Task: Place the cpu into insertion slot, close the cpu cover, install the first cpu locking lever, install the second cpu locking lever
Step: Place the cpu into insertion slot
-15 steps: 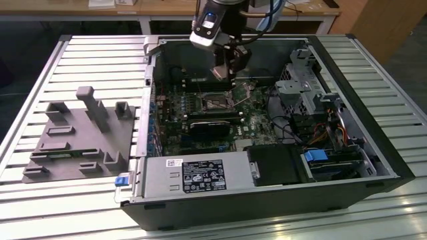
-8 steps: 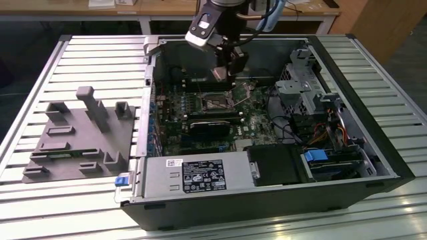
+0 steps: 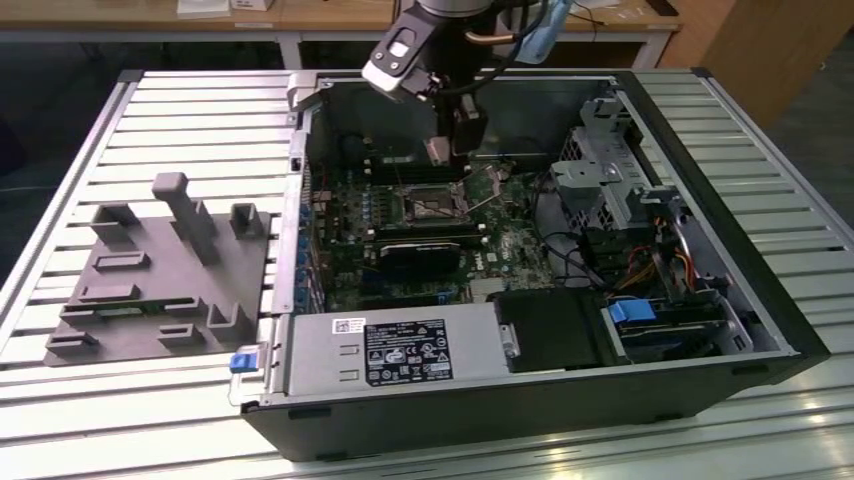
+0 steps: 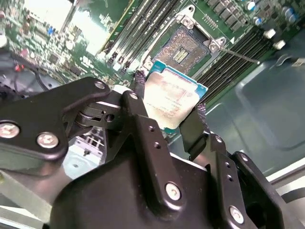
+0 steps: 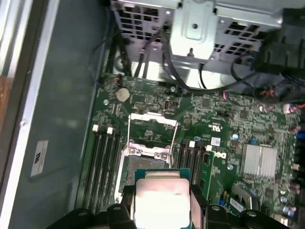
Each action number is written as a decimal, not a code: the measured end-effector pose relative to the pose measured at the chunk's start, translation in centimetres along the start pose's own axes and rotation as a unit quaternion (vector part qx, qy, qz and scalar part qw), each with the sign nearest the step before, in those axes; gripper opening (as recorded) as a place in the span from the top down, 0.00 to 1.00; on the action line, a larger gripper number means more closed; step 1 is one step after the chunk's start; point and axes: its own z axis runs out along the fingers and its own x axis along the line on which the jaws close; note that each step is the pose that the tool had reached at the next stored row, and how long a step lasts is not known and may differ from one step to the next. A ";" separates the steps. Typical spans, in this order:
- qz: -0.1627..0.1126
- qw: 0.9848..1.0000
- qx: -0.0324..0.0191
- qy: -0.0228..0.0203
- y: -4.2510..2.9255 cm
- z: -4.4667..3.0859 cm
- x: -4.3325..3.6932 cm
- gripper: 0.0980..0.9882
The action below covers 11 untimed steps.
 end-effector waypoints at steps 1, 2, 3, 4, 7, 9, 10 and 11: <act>0.009 1.000 0.000 -0.001 0.00 0.05 0.00 0.50; 0.018 1.000 0.000 -0.002 -0.01 0.10 0.00 0.50; 0.027 1.000 0.000 -0.002 -0.02 0.16 0.00 0.50; 0.036 0.999 -0.001 -0.003 -0.02 0.24 0.00 0.50; 0.058 0.998 -0.001 -0.005 -0.05 0.58 0.00 0.50; 0.066 0.998 -0.001 -0.006 -0.09 0.85 0.00 0.50; 0.067 0.998 -0.001 -0.006 -0.12 1.01 0.01 0.50; 0.067 0.998 -0.001 -0.006 -0.15 1.19 0.02 0.50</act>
